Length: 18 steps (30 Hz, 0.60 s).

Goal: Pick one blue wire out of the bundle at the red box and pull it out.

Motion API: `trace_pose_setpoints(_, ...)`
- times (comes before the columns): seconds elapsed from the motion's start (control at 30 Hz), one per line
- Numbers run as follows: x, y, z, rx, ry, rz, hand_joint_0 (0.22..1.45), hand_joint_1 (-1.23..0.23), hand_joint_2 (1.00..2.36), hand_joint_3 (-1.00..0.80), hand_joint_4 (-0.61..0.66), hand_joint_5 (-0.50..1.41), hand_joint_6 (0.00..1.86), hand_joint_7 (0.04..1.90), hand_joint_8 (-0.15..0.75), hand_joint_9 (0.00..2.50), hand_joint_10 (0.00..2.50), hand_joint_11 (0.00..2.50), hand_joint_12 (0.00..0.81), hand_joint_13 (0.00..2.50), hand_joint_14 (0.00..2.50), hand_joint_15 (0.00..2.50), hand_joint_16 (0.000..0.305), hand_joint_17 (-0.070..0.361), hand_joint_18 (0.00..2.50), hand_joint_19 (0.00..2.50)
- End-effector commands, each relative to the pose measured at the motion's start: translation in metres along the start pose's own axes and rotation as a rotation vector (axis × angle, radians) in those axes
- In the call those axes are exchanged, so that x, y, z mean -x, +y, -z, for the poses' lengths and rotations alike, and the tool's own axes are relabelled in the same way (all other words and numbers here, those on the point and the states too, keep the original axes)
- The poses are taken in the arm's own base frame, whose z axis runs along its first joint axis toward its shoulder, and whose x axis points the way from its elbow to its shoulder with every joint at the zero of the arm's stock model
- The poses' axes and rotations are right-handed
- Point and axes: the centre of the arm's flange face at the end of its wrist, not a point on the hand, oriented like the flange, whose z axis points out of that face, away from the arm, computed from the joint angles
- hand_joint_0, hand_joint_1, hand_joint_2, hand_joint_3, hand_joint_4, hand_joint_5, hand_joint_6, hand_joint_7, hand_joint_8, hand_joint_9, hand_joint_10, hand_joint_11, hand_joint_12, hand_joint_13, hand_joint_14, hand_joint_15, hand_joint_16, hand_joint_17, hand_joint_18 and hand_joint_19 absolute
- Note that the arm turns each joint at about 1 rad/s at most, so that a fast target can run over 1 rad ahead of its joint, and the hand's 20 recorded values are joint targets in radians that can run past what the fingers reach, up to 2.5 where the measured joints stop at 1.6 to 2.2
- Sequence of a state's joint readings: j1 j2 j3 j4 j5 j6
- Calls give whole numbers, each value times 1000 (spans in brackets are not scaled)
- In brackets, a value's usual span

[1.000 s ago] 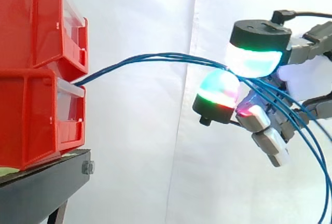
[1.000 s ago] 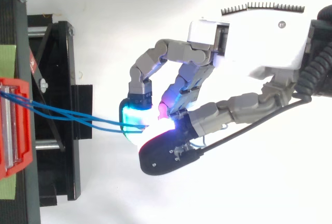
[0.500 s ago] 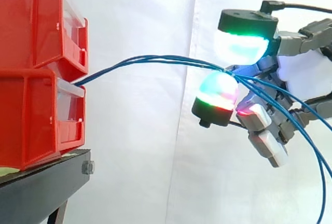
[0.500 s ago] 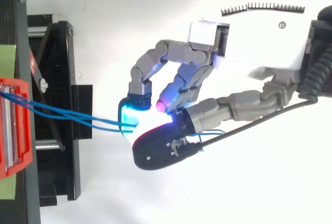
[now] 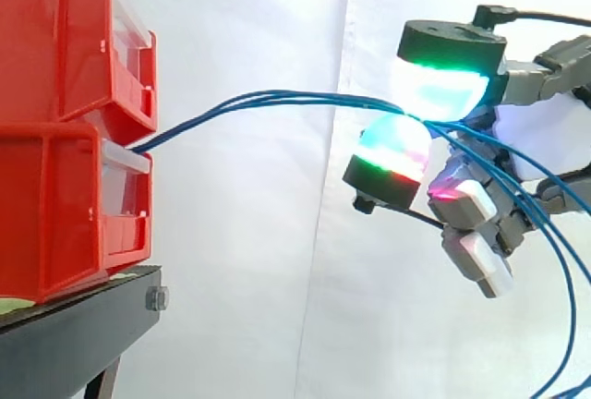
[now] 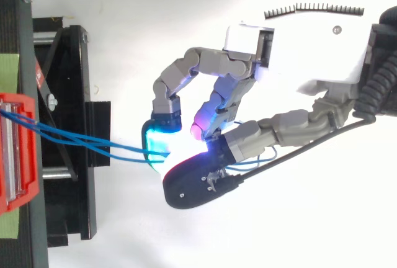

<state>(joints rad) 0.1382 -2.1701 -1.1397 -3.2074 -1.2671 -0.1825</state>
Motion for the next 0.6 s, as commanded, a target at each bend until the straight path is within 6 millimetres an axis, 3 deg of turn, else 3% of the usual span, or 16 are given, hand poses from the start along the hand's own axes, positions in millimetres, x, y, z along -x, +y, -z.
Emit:
trace_pose_setpoints(0.0, 0, 0, 0, -1, 0, 0, 732, -804, 1000, -500, -88, -214, 946, 854, 239, 1078, 12, 792, 350, 984, 21, 597, 39, 88, 919, 559)
trace_pose_setpoints(0.13, 0, 1, 0, 2, -1, -1, 587, -860, 1000, -500, -44, -215, 939, 836, 225, 1051, 14, 793, 351, 978, 22, 590, 40, 90, 924, 556)
trace_pose_setpoints(0.27, 0, -1, 0, -2, 0, 1, 469, -728, 1000, -500, 19, -214, 943, 773, 270, 1053, 11, 774, 376, 991, 21, 602, 45, 101, 924, 556)
trace_pose_setpoints(0.47, 0, 2, 1, 1, 1, 0, 471, -469, 1000, -500, 45, -205, 915, 792, 306, 1107, 13, 765, 394, 995, 19, 626, 43, 98, 863, 602)
trace_pose_setpoints(0.57, 1, 1, 1, 1, 0, 0, 536, -492, 1000, -500, 20, -198, 901, 866, 292, 1129, 15, 785, 377, 989, 23, 637, 40, 90, 832, 635)
